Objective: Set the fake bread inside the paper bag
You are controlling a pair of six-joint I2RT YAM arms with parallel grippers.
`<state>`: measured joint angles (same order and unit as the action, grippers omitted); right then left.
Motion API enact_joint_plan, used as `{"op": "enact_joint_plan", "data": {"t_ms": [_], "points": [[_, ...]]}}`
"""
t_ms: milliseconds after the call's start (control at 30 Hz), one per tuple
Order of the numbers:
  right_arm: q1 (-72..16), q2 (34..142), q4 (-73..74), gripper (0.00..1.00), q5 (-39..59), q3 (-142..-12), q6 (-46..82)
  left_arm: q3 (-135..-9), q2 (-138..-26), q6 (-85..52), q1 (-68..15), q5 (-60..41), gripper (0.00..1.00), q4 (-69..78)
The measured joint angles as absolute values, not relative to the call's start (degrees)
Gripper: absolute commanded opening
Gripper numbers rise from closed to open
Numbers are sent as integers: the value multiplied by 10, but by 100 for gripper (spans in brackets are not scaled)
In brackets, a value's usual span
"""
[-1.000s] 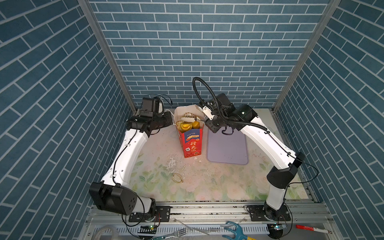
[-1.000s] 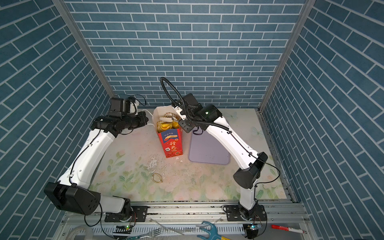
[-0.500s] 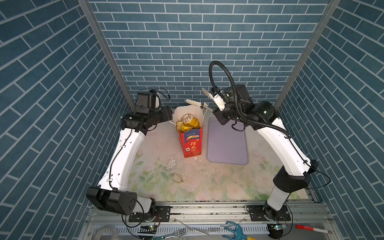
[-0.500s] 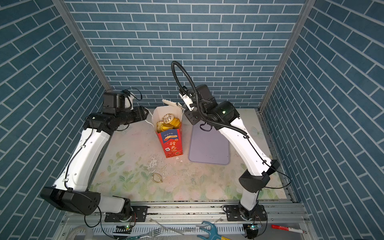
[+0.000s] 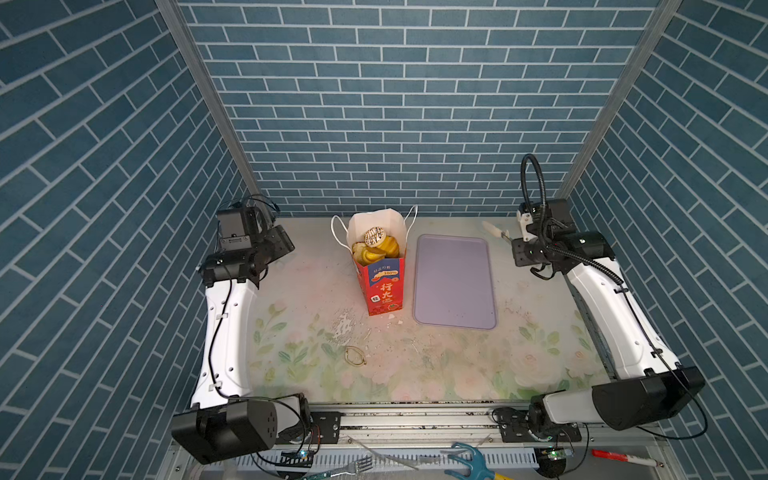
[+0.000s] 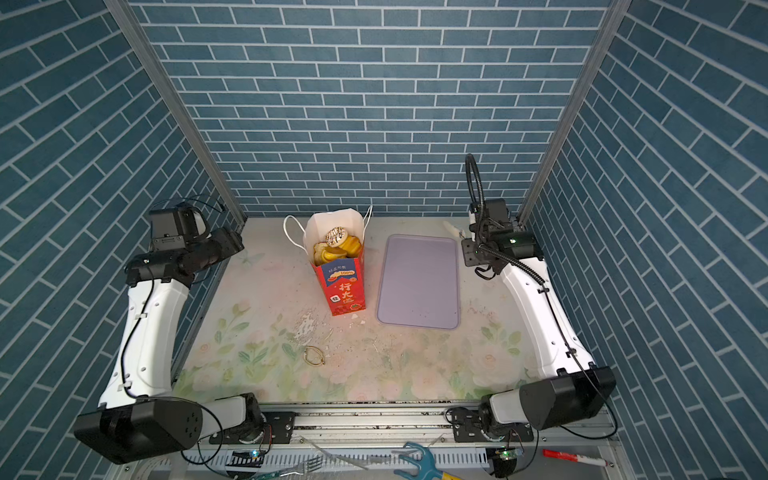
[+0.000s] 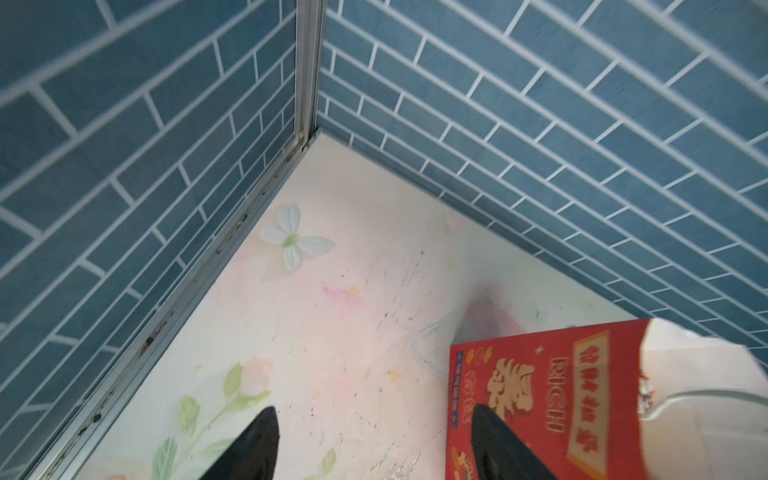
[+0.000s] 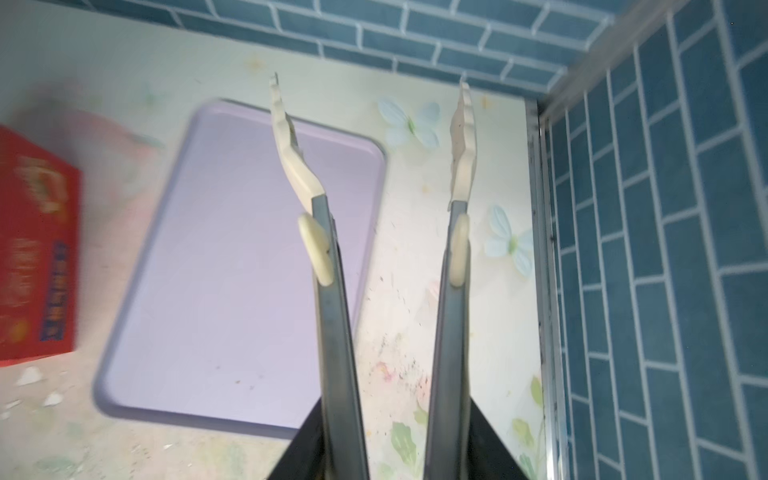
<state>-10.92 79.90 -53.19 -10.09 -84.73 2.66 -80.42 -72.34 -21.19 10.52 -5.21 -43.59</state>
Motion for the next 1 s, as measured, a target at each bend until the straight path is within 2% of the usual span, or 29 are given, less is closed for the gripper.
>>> {"op": "enact_joint_plan", "data": {"t_ms": [100,233,433,767,933,967,1000], "points": [[-44,815,-497,46,-75,-758,36,-748,-722,-213,105,-53,75,-426],[-7,865,-455,46,-59,-714,42,-693,-721,-213,105,-58,75,-407],[6,912,-393,48,-37,-679,43,-650,-712,-212,105,-63,75,-379],[14,924,-318,55,-39,-590,43,-622,-711,-205,105,-64,75,-339],[16,931,-286,62,-43,-551,44,-599,-711,-199,105,-66,75,-321],[16,932,-284,65,-45,-548,45,-596,-711,-197,105,-67,75,-319],[16,933,-282,75,-48,-546,46,-595,-711,-196,105,-67,75,-319]]}}
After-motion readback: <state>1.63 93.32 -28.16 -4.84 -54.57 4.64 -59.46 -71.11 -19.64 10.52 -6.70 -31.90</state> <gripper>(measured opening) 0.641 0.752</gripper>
